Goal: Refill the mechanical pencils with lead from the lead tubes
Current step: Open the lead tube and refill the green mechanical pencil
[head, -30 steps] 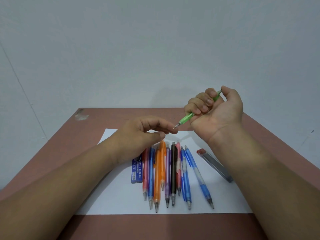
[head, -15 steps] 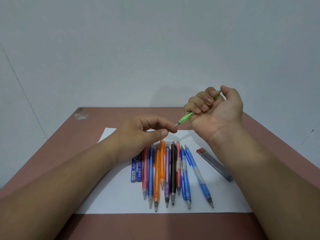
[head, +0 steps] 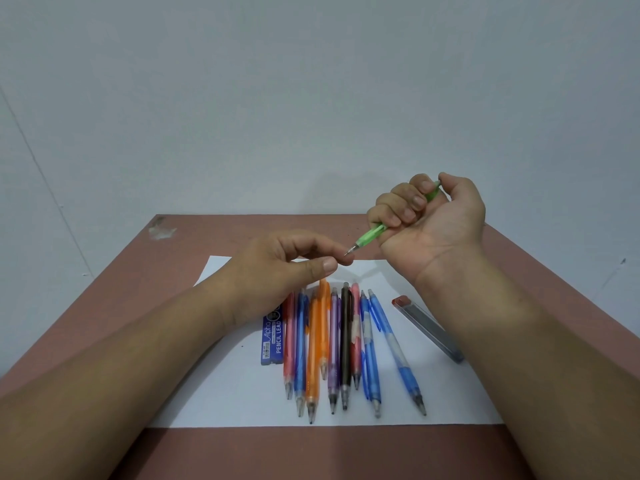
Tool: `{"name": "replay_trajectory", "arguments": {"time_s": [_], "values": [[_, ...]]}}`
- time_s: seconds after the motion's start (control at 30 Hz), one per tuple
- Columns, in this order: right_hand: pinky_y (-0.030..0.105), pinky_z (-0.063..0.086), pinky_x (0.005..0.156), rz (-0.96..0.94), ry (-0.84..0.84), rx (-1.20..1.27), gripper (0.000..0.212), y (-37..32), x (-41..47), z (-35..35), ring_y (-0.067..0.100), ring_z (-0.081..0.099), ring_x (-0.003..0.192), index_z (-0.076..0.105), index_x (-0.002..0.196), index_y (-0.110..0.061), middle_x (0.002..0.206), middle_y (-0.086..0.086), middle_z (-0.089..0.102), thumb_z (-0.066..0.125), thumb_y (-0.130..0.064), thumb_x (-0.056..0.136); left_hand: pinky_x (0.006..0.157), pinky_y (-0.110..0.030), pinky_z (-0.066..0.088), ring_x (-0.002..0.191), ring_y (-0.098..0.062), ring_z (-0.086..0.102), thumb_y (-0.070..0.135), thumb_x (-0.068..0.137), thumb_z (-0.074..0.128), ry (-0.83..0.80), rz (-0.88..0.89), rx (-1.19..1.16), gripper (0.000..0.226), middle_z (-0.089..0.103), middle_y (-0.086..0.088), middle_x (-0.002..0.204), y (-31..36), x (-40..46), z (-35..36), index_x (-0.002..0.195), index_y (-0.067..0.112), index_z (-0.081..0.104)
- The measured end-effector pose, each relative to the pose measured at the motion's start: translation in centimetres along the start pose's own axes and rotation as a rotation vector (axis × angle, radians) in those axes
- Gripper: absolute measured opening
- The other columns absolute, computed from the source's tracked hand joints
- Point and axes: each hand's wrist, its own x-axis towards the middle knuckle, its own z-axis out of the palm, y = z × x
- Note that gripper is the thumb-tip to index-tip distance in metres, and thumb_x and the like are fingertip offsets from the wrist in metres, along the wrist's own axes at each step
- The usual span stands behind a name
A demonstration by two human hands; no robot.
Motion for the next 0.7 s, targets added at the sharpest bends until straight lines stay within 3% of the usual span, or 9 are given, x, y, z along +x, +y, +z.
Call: {"name": "replay_trajectory", "arguments": {"time_s": [0.37,0.7], "values": [[0.024,0.022,0.046,-0.002,-0.002,0.0,0.038,0.06,-0.03,-0.05,0.014,0.018,0.046,0.039,0.059,-0.017,0.058,-0.005,0.025,0.04,-0.036,0.092,0.097,-0.043,0.051,0.105,-0.009,0.066,0.045,0.085,0.062,-0.003,0.001,-0.015,0.021,0.074,0.014,0.108,-0.33,0.08,-0.01,0.101,0.043,0.076],[0.023,0.023,0.045,0.003,-0.004,0.005,0.039,0.07,-0.05,-0.07,0.013,0.019,0.046,0.039,0.059,-0.017,0.058,-0.005,0.025,0.039,-0.037,0.093,0.101,-0.048,0.051,0.107,-0.01,0.066,0.045,0.086,0.062,0.001,0.007,0.005,0.021,0.074,0.014,0.109,-0.19,0.07,-0.02,0.101,0.043,0.076]]}}
